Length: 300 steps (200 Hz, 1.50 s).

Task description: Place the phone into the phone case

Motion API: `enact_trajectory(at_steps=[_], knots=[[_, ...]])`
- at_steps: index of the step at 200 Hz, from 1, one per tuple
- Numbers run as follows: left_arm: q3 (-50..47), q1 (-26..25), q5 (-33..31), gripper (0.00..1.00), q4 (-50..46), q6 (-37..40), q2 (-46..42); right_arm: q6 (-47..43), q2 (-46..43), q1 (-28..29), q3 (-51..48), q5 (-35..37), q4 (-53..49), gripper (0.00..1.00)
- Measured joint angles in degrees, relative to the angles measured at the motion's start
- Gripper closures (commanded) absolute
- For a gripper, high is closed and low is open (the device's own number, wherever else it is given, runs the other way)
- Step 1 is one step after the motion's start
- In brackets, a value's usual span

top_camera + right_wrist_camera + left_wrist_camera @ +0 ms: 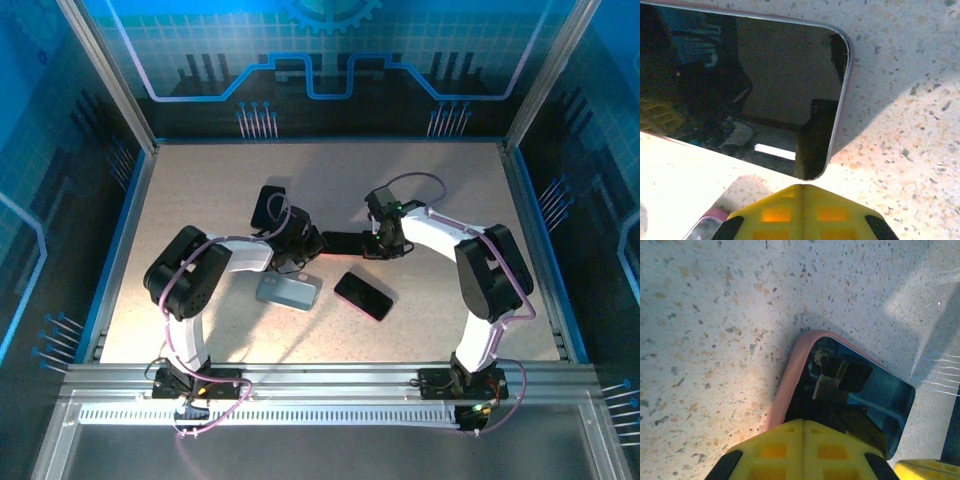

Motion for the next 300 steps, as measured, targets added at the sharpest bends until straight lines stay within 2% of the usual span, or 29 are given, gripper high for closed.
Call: enact_trajectory(at_steps=[67, 121, 300], knots=[[0.0, 0.0, -0.7, 1.0, -0.4, 0.0, -0.2, -1.9, -0.7, -2.5, 6.5, -2.3, -1.3, 1.0], [0.0, 0.0, -0.7, 1.0, -0.4, 0.0, -0.2, -2.2, 2.4, -2.5, 6.4, -2.5, -1.4, 1.0], [0.0, 0.0, -0.7, 1.0, -0.4, 0.0, -0.2, -2.6, 4.7, -1.1, 3.7, -1.9, -1.1, 1.0]])
